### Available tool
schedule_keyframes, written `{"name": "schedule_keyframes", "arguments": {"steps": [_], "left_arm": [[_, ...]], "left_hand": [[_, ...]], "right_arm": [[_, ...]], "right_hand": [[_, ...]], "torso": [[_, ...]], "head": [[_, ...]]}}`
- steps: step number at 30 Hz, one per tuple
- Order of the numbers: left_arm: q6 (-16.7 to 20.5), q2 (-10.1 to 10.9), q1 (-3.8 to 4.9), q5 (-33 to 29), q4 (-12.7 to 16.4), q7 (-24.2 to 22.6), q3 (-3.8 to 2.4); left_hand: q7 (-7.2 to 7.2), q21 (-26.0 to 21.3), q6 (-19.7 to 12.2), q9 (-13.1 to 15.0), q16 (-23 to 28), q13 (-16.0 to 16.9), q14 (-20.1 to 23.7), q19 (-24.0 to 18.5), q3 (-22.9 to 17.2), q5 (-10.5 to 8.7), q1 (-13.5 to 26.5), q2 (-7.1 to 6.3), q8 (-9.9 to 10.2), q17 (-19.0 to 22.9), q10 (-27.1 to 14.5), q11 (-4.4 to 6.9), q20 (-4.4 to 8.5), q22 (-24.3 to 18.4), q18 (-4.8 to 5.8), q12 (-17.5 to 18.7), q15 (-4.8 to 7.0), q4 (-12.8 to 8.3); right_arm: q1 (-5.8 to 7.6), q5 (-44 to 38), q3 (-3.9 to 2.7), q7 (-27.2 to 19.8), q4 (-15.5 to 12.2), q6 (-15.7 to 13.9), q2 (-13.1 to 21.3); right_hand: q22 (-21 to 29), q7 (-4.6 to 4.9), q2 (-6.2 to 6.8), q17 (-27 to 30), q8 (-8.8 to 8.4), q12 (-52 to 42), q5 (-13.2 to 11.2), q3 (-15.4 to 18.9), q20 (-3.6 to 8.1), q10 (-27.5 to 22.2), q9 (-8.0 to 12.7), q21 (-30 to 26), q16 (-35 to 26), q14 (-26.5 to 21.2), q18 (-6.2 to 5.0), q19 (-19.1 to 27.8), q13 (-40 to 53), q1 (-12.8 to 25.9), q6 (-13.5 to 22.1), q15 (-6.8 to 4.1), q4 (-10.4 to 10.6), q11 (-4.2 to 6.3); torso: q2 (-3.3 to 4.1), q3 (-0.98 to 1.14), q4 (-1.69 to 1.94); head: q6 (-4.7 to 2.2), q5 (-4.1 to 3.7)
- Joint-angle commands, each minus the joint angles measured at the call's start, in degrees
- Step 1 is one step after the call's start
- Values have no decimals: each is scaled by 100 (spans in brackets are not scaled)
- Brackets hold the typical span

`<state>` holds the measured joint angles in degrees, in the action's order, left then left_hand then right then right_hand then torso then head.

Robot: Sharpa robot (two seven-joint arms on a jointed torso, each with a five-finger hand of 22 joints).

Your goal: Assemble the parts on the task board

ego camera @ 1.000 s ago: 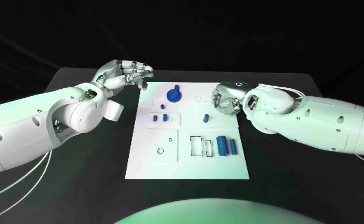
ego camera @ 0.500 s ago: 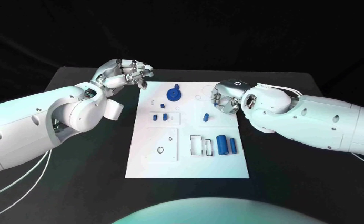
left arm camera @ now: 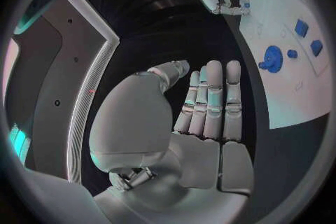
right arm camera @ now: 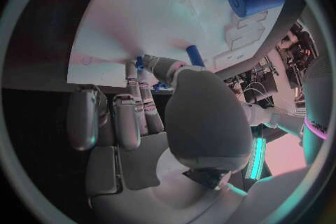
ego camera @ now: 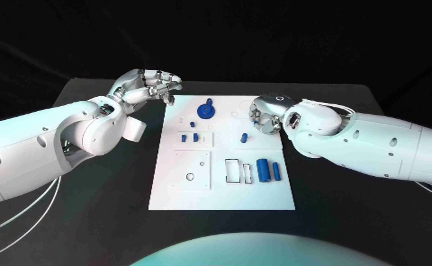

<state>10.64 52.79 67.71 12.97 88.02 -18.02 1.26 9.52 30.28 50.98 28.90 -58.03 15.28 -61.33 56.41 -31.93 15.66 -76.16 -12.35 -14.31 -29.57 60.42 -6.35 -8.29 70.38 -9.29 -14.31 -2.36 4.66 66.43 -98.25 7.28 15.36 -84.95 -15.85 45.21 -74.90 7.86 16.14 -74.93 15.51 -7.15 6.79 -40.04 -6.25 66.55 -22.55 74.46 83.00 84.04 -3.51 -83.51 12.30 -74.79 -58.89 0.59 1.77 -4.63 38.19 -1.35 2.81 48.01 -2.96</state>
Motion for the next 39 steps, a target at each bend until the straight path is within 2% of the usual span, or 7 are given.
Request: {"name": "schedule_keyframes", "arguments": {"steps": [1, 7, 13, 20, 22, 29, 39], "left_arm": [[-99, -10, 3, 3, 23, -6, -6], [-102, -5, 4, 31, 29, 2, -6], [-105, -5, 3, 41, 30, 4, -6], [-107, -6, 3, 47, 27, 7, -6], [-107, -5, 3, 48, 26, 10, -6], [-108, -4, 3, 49, 16, 14, -6], [-121, -7, 2, 50, -19, 30, -5]], "left_hand": [[14, -39, -40, 0, 26, -6, 3, 32, 26, -20, -21, -5, 0, 10, -49, -1, -9, -8, -102, -14, 6, -8], [14, -41, -40, 1, 27, -6, 3, 33, 25, -20, -25, -3, -3, 10, -51, -1, -10, -8, -102, -14, 6, -12], [14, -43, -38, 3, 29, -7, 4, 35, 22, -19, -31, 1, -7, 11, -53, -1, -10, -8, -102, -15, 6, -16], [13, -46, -36, 5, 31, -7, 5, 37, 19, -18, -40, 5, -11, 12, -55, -1, -10, -8, -102, -17, 6, -23], [13, -46, -36, 5, 31, -7, 5, 37, 19, -18, -40, 5, -11, 12, -55, -1, -10, -8, -102, -17, 6, -23], [13, -49, -35, 8, 33, -8, 5, 41, 16, -16, -50, 9, -17, 14, -58, -2, -9, -7, -102, -18, 6, -31], [15, -52, -35, 9, 35, -10, 5, 43, 17, -15, -49, 10, -21, 15, -65, -5, -10, -7, -102, -18, 5, -33]], "right_arm": [[-62, -243, 40, 196, -13, 217, -31], [-75, -325, 47, 277, -24, 268, -38], [-98, -409, 51, 374, -53, 112, -42], [-123, -498, 52, 467, -75, -287, -30], [-128, -507, 52, 471, -86, -486, -21], [-133, -449, 51, 420, -138, -823, 9], [-102, -214, 16, 361, -371, -953, 155]], "right_hand": [[-1096, -10, 31, -235, 27, 21, 44, 2, 2, 43, -14, 33, 20, 320, 43, -30, -16, 28, -53, -40, -49, 5], [-1122, -44, -21, -251, 84, 35, 161, -94, 34, 201, -83, 104, 37, 325, 56, -58, 6, -15, -155, -77, -179, 49], [-1167, -94, -129, -303, 174, 26, 222, -147, 87, 431, -183, 271, 74, 338, 87, -126, 67, -80, -306, -138, -312, 120], [-1222, -124, -249, -339, 230, 25, 290, -186, 144, 628, -285, 485, 99, 346, 128, -209, 148, -188, -399, -191, -491, 176], [-1235, -130, -277, -351, 238, 27, 327, -198, 154, 667, -309, 537, 106, 349, 138, -229, 170, -198, -416, -200, -522, 183], [-1293, -132, -276, -267, 249, 52, 309, -168, 163, 694, -351, 759, 63, 329, 183, -318, 203, -124, -436, -205, -531, 192], [-1296, -135, -279, -228, 244, 83, 261, -151, 164, 684, -370, 776, 44, 321, 187, -324, 214, -72, -431, -205, -522, 190]], "torso": [[-2, -4, 4], [-6, -8, -1], [-6, -4, -2], [-3, -1, 3], [0, 2, 3], [5, 3, -3], [-1, 1, -2]], "head": [[-1, -2], [0, 0], [-6, -3], [-18, -14], [-24, -12], [-41, -8], [-36, -16]]}}
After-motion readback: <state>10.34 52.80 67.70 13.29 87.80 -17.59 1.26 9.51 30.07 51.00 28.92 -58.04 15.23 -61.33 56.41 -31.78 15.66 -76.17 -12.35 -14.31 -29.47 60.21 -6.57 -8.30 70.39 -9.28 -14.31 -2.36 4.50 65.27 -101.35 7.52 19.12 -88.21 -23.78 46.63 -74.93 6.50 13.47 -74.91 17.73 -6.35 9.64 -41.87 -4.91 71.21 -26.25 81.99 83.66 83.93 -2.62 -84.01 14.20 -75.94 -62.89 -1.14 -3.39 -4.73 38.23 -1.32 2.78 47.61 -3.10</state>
